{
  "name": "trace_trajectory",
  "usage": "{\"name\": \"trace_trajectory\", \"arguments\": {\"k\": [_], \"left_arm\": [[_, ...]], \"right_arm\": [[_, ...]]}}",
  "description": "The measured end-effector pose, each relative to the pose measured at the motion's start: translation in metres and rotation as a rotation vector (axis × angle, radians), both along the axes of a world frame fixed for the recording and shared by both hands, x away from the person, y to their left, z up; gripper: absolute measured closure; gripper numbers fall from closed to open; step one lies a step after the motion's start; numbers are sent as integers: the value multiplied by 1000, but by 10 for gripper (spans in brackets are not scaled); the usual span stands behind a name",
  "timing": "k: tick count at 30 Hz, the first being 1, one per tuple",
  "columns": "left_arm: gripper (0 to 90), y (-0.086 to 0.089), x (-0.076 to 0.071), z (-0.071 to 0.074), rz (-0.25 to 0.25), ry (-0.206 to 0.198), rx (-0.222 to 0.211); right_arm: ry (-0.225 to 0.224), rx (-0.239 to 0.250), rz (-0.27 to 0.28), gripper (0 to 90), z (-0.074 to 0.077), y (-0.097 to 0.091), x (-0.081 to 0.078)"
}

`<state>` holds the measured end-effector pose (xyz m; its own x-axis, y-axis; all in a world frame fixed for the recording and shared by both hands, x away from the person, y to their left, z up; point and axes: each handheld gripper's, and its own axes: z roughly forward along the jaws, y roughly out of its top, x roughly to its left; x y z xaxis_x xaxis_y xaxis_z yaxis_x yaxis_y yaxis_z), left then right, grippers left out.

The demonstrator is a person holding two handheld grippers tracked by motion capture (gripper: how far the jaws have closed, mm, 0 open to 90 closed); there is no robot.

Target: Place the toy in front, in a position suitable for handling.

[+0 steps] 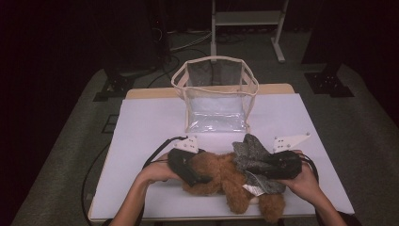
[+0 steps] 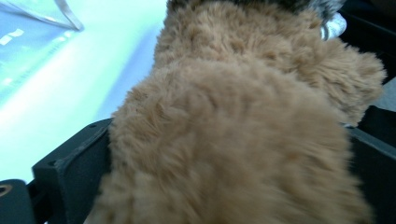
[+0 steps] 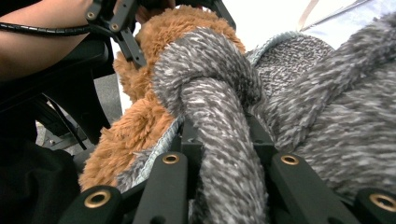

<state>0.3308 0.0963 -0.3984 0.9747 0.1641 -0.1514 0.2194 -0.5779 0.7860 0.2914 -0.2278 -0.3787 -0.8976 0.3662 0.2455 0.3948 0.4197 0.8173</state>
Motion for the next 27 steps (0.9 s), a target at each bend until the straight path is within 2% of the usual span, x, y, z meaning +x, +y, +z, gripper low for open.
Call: {"name": "trace_trajectory", "arguments": {"k": [1, 3, 6, 9, 10, 11, 12, 13, 14, 15, 16, 18, 19, 22, 23, 24, 25, 27], "left_arm": [[8, 0, 0, 0, 0, 0, 0], [7, -8, 2, -7, -9, 34, 6], [13, -16, 2, -9, -36, 46, 23], [152, -19, 1, -6, -41, 35, 36], [219, -20, 0, -2, -42, 10, 48], [244, -22, 0, 3, -40, -41, 63], [264, -24, 0, 7, -41, -65, 76], [282, -24, 0, 7, -41, -65, 76], [299, -26, 3, 13, -37, -113, 100], [305, -26, 3, 13, -37, -113, 100], [315, -27, 8, 20, -31, -146, 116], [316, -28, 14, 27, -23, -182, 130], [321, -28, 14, 27, -23, -182, 130], [326, -24, 25, 41, -8, -250, 168], [326, -24, 25, 41, -8, -250, 168], [326, -19, 28, 45, 9, -292, 190], [326, -15, 30, 47, 14, -316, 205], [325, -6, 33, 50, 33, -342, 201]], "right_arm": [[0, 0, 0, 742, 0, 0, 0], [5, -3, -1, 742, 0, -2, 1], [8, -4, 0, 741, 0, -4, 2], [8, -11, -6, 739, 1, -6, 3], [7, -11, -17, 738, 2, -7, 3], [10, -6, -23, 738, 2, -9, 4], [13, -5, -26, 737, 3, -10, 5], [13, -5, -26, 737, 3, -10, 5], [10, 4, -40, 737, 5, -13, 8], [8, 3, -44, 736, 6, -13, 9], [4, 2, -48, 736, 8, -14, 10], [-1, 7, -52, 733, 11, -14, 15], [-1, 7, -52, 733, 11, -14, 15], [-9, 7, -55, 732, 18, -9, 27], [-9, 7, -55, 732, 18, -9, 27], [-14, 4, -52, 731, 22, -3, 35], [-13, 3, -49, 731, 23, 0, 38], [-15, -7, -34, 730, 27, 7, 45]]}}
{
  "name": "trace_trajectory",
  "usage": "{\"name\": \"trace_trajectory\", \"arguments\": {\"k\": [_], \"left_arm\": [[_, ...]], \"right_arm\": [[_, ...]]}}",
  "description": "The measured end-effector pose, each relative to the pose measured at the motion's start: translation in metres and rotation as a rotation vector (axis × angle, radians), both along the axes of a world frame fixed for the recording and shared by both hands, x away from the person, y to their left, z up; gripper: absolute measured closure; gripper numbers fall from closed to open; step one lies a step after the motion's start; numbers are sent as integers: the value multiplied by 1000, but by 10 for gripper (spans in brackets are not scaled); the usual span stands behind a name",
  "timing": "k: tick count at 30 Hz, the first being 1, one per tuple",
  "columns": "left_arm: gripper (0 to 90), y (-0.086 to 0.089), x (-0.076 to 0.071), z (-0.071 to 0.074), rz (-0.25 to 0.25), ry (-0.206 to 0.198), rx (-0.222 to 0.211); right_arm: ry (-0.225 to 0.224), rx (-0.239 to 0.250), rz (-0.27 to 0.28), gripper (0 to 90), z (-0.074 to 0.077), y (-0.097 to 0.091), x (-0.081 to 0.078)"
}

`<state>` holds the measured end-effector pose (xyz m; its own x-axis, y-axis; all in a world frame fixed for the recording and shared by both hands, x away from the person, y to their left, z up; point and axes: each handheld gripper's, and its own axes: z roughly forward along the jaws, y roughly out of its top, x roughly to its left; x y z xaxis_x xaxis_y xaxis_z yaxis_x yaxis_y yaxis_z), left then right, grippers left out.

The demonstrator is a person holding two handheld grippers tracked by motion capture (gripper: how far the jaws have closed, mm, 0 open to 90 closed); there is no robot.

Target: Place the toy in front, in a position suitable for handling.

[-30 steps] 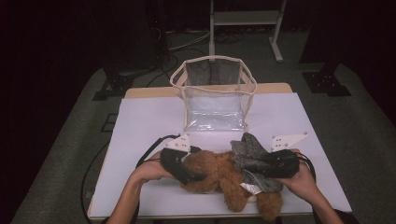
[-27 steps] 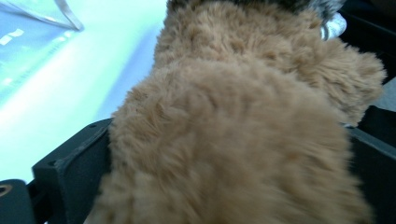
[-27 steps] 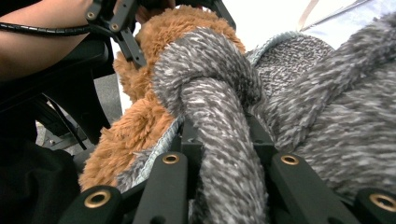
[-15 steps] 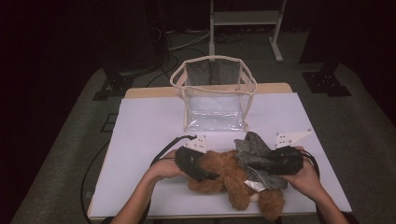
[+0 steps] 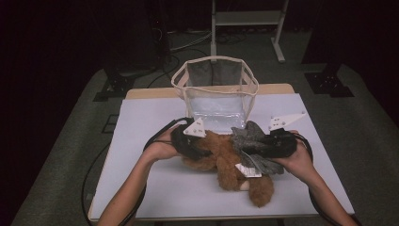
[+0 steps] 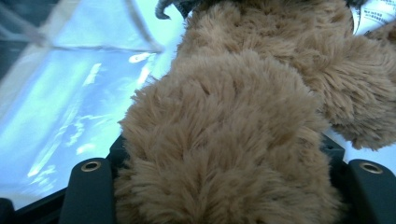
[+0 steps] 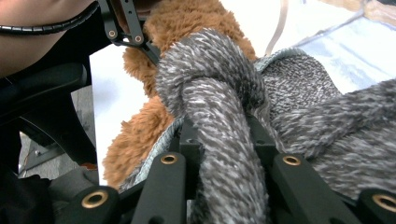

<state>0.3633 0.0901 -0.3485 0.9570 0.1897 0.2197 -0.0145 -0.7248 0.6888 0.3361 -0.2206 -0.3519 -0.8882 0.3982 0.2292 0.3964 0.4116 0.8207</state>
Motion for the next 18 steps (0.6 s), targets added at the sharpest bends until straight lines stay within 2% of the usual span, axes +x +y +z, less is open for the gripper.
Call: {"name": "trace_trajectory", "arguments": {"k": [2, 5, 6, 9, 10, 11, 14, 16, 17, 18], "left_arm": [[321, 9, 0, -1, -11, -9, -21], [304, 14, -3, -4, -19, 2, -45], [294, 17, -6, -7, -30, 4, -55], [261, 24, -16, -16, -42, 19, -91], [235, 24, -16, -16, -42, 19, -91], [235, 27, -18, -19, -33, 42, -97], [125, 36, -24, -29, -18, 99, -91], [98, 43, -27, -30, -8, 119, -119], [97, 50, -30, -30, -14, 132, -150], [97, 50, -30, -30, -14, 132, -150]], "right_arm": [[-1, -9, 8, 729, 5, 7, 7], [-8, -9, 9, 729, 10, 13, 15], [-18, -12, 1, 729, 15, 19, 23], [-18, -45, 3, 728, 12, 30, 29], [-18, -45, 3, 728, 12, 30, 29], [-12, -53, 12, 729, 9, 33, 29], [-5, -64, 51, 734, -2, 44, 22], [-21, -71, 69, 736, -7, 48, 9], [-28, -71, 70, 736, -7, 48, 5], [-28, -71, 70, 736, -7, 48, 5]]}}
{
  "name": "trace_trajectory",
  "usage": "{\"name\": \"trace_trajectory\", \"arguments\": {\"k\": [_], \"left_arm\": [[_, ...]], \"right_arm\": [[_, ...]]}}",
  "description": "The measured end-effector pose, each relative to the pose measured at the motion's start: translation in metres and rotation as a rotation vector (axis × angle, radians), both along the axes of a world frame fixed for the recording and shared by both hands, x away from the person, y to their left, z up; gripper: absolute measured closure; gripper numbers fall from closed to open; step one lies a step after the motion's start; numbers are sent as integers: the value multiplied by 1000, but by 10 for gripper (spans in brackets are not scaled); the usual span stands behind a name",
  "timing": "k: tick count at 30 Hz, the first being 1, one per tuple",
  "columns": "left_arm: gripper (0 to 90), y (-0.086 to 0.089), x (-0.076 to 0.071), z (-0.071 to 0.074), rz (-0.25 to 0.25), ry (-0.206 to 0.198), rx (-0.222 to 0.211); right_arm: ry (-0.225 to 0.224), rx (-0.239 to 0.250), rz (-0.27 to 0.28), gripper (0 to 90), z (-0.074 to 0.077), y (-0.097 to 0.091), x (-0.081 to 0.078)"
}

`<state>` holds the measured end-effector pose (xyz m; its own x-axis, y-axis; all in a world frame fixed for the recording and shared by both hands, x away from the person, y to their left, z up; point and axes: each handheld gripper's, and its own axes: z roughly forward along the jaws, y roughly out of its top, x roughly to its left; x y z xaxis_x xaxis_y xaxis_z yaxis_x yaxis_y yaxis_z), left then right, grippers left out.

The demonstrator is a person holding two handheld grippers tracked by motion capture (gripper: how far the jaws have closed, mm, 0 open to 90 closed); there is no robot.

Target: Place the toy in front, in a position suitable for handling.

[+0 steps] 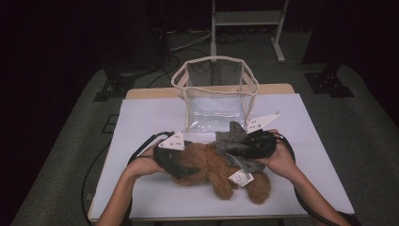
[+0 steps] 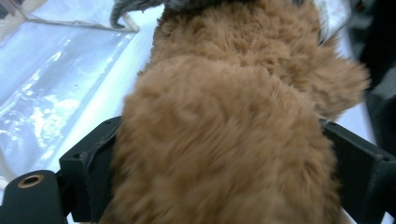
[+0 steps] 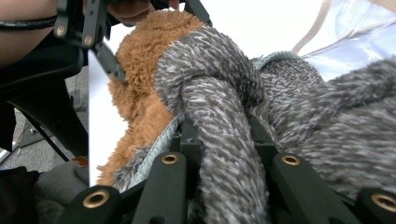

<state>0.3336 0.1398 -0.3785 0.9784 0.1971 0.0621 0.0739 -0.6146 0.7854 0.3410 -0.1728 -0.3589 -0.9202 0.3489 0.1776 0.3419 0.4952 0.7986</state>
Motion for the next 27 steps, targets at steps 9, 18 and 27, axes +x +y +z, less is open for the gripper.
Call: {"name": "trace_trajectory", "arguments": {"k": [9, 18, 27], "left_arm": [[69, 6, -3, -2, 16, 20, -13], [34, 15, -4, -6, 9, 62, -45], [93, 14, -7, -13, -7, 70, -39]], "right_arm": [[-14, 16, 6, 741, -6, -7, -20], [-13, 24, 23, 744, -9, -8, -30], [-29, 18, 35, 744, -8, -7, -38]]}}
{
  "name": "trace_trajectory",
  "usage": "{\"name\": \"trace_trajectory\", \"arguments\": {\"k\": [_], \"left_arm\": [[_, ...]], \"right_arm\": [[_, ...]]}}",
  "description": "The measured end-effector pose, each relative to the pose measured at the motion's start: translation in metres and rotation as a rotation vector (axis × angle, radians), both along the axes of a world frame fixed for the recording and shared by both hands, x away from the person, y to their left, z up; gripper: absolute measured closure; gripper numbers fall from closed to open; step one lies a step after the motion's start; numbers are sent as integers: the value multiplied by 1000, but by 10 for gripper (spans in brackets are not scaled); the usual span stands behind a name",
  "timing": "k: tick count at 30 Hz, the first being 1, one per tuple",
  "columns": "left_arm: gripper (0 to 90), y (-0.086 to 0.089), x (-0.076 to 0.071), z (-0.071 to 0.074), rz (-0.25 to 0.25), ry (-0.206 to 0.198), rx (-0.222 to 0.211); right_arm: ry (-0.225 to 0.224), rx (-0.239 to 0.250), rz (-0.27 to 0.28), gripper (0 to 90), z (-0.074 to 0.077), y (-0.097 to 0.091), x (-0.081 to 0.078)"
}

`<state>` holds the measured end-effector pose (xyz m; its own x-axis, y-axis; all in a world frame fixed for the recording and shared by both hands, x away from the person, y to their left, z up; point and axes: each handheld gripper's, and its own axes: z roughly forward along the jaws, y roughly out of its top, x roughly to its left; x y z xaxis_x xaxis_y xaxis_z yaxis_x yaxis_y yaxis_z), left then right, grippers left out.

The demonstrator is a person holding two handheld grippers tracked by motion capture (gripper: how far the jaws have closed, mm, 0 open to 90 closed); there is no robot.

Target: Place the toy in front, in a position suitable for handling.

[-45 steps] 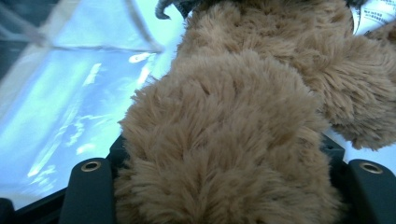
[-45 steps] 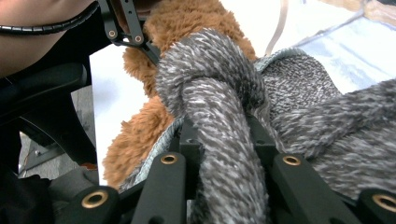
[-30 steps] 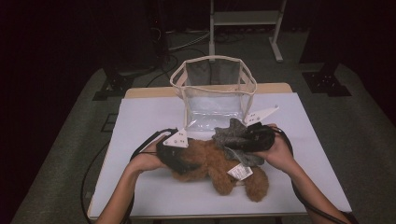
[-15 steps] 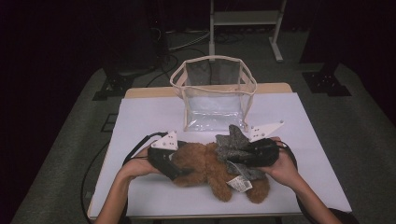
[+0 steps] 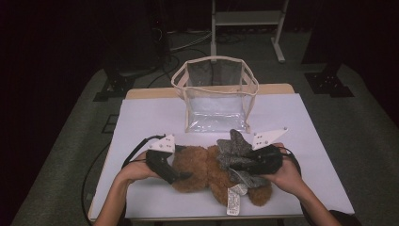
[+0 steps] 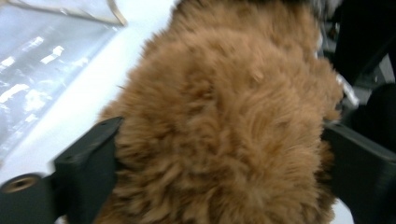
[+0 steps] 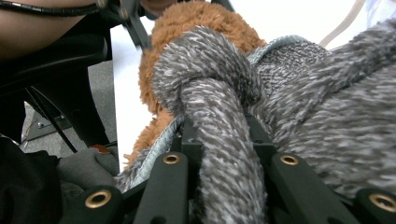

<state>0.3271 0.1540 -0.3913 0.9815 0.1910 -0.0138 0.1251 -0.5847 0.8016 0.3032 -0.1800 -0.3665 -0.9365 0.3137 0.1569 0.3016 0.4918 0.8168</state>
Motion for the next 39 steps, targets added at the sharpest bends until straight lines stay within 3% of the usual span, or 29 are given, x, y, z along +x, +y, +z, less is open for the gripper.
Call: {"name": "trace_trajectory", "arguments": {"k": [3, 6, 14, 17, 19, 24, 32, 37, 39], "left_arm": [[181, -6, -3, -5, 14, -21, 11], [201, -12, -3, -6, 15, -33, 4], [205, -48, -5, -6, -11, -91, 17], [204, -54, -6, -7, -24, -106, 18], [195, -55, -6, -6, -30, -109, 24], [77, -48, -4, 0, -25, -94, 25], [18, -60, 3, -2, -39, -69, -16], [0, -74, 8, -5, -55, -61, 9], [0, -83, 7, -6, -76, -76, 34]], "right_arm": [[-9, 4, -6, 742, 3, -1, 0], [-16, 31, -18, 737, 11, -10, 3], [-39, 44, -141, 729, 33, -55, 12], [-32, 39, -149, 729, 31, -59, 11], [-6, 14, -138, 730, 21, -57, 11], [34, 45, -115, 739, 6, -54, 8], [34, 32, -113, 741, 5, -57, 4], [36, 21, -110, 741, 5, -58, 2], [35, 15, -111, 741, 6, -61, 2]]}}
